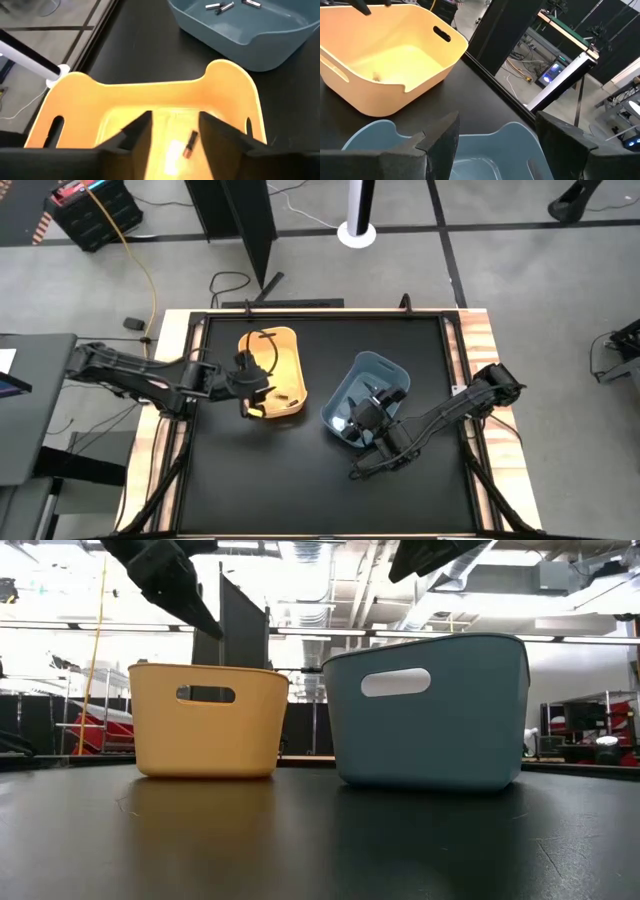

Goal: Sort batteries
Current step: Adjust the bins

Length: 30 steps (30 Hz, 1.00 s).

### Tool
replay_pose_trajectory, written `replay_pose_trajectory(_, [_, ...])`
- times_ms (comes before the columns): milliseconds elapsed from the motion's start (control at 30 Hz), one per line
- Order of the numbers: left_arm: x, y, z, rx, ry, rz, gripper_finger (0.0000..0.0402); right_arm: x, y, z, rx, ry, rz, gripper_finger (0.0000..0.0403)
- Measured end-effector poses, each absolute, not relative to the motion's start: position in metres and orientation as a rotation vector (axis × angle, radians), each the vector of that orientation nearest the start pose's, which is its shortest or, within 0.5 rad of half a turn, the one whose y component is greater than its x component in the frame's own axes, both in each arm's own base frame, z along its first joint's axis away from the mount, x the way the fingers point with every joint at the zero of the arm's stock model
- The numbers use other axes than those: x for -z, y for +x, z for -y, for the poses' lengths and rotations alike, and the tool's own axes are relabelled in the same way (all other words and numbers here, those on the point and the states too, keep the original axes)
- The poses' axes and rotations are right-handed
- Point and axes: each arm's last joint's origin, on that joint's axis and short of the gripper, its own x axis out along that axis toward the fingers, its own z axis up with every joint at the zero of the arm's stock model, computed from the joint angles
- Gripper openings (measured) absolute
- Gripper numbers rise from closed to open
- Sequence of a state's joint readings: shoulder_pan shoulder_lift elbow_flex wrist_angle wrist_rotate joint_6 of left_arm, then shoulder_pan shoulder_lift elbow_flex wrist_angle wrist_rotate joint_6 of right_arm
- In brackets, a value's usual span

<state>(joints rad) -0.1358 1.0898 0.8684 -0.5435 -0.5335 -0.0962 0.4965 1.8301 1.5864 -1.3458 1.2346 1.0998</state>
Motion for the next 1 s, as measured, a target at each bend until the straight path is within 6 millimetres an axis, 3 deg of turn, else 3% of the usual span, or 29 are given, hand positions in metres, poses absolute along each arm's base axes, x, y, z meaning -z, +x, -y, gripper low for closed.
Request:
replay_pose_trajectory(167, [-0.284,0.200,0.010,-0.538,0.122,-0.701,0.0203,-0.280,0.310,-0.137,0.964,-0.273,-0.563,0.0279])
replay_pose_trajectory(433, [-0.294,0.154,-0.015,-0.743,0.000,-0.729,0.0170,-0.280,0.322,-0.133,0.905,-0.348,-0.645,0.0274])
replay_pose_trajectory(600, [-0.294,0.149,-0.021,-0.710,-0.071,-0.759,0.0151,-0.285,0.356,-0.135,0.559,-0.445,-0.767,0.0266])
replay_pose_trajectory(733, [-0.295,0.149,-0.020,-0.698,-0.070,-0.748,0.0148,-0.303,0.384,-0.126,0.254,-0.500,-0.702,0.0265])
replay_pose_trajectory(867, [-0.297,0.146,-0.018,-0.684,-0.073,-0.733,0.0148,-0.312,0.402,-0.099,0.148,-0.480,-0.705,0.0265])
replay_pose_trajectory(1000, [-0.299,0.141,-0.016,-0.658,-0.108,-0.721,0.0148,-0.299,0.421,-0.080,0.056,-0.409,-0.740,0.0265])
